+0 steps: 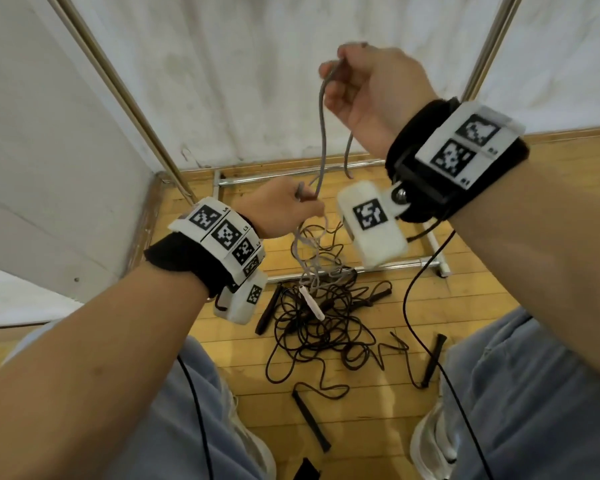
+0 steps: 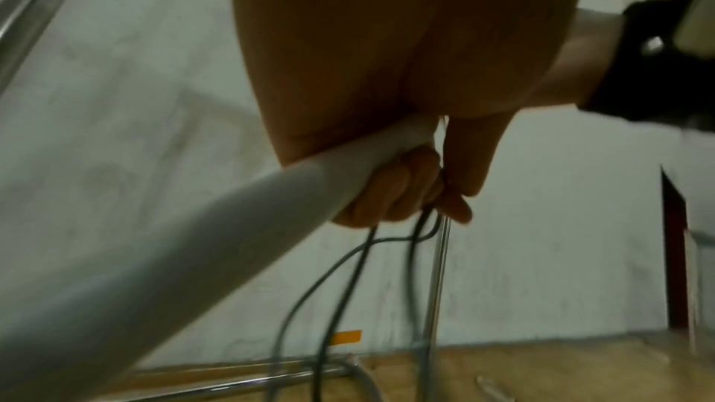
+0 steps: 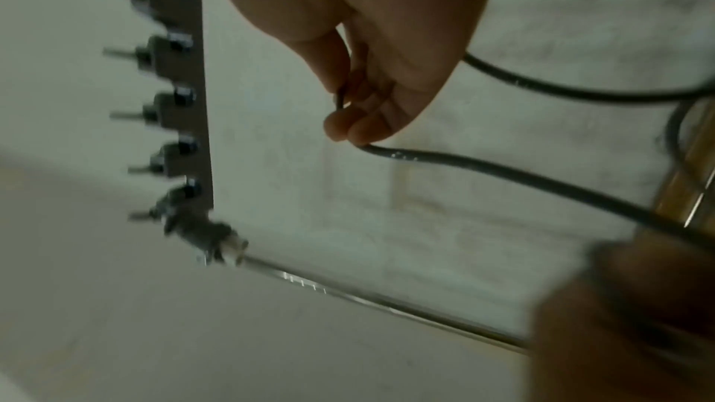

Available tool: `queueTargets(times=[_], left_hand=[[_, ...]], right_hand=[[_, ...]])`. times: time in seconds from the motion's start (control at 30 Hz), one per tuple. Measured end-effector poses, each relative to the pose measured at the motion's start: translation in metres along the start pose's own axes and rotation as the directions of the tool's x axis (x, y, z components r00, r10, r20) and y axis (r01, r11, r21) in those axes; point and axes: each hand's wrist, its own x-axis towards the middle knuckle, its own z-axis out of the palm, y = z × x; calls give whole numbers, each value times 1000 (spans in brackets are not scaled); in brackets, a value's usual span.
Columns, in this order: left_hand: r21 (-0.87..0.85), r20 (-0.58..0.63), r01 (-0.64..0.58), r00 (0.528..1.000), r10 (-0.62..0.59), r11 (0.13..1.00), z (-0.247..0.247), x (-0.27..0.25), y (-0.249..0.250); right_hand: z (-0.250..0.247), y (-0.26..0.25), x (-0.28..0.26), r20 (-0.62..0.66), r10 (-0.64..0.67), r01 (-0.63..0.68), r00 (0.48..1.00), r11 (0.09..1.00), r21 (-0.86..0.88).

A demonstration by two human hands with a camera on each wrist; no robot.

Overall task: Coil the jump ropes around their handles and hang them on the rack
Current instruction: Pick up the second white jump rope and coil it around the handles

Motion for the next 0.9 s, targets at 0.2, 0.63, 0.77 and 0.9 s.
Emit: queueTargets(times=[0.2, 0.63, 0.77, 0.9], left_hand=[[-374, -185, 79, 970, -158, 924, -17, 0, -2], [-728, -356, -33, 872, -336, 685, -29, 0, 11], [-752, -436, -115, 826, -358, 649, -30, 1, 14], [-829, -411, -140, 809, -420, 542, -34, 2, 14]], right_hand=[[-21, 19, 0, -53, 91, -105, 994, 914, -393], [-30, 88, -21, 32, -144, 111, 989, 583, -805], [-20, 86, -15, 37, -221, 168, 975, 611, -774], [-15, 74, -9, -11, -286, 197, 958, 688, -698]])
